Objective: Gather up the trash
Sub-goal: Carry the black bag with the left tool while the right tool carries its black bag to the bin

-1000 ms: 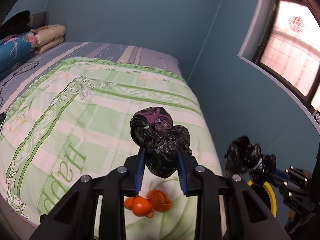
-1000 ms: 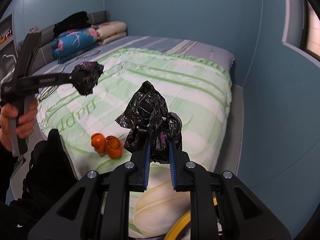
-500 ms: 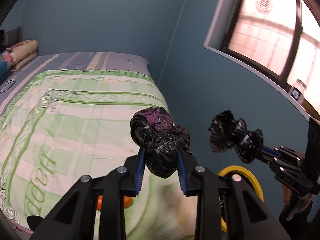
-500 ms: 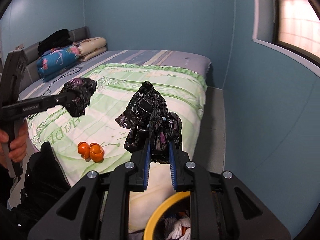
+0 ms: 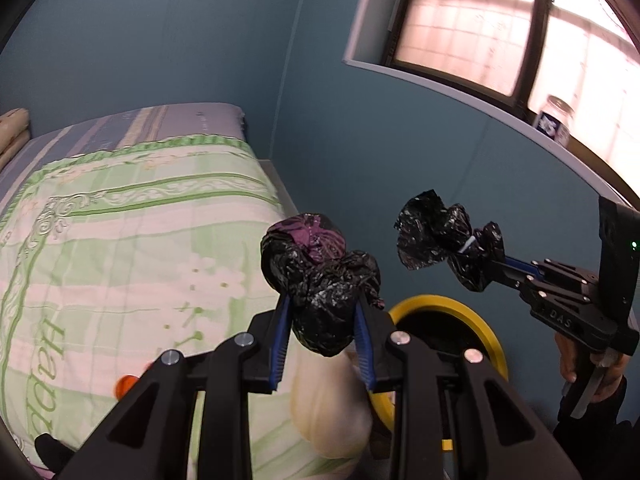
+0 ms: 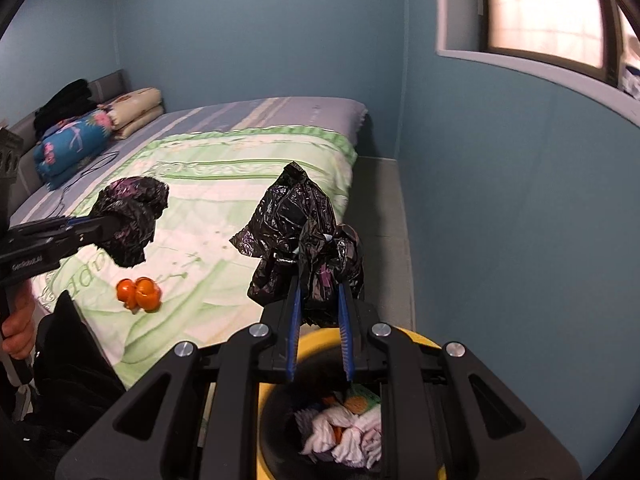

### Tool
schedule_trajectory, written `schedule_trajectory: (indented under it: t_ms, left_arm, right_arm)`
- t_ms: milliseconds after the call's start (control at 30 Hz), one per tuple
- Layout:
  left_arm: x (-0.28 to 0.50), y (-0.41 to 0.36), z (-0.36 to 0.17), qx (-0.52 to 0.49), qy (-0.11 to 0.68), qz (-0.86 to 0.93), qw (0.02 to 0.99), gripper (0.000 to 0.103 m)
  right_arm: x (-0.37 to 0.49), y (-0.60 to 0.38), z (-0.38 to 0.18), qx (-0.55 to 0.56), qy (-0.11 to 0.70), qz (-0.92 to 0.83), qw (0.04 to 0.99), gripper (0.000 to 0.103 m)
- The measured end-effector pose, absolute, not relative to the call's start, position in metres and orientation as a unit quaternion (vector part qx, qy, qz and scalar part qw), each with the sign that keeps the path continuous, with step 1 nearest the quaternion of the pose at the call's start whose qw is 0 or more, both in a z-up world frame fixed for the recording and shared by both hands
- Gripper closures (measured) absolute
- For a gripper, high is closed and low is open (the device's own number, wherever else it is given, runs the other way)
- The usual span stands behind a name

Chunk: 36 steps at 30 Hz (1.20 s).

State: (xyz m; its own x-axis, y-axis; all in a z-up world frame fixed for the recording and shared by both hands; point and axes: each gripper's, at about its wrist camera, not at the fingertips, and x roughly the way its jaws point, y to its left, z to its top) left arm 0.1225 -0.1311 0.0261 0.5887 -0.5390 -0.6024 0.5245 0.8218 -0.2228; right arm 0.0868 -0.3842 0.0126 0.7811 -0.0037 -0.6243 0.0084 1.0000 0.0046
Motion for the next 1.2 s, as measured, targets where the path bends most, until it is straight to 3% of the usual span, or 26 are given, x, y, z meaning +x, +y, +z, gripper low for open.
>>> schedule_trajectory:
  t_ms: [1200]
  left_arm:
    - [0.069,-0.274,-0.030,0.108,0.370,-0.385,0.838,0.076]
  right_arm:
    - [0.049,-0.446,-0.083,0.054,0.422,-0.098,0.900,0.086]
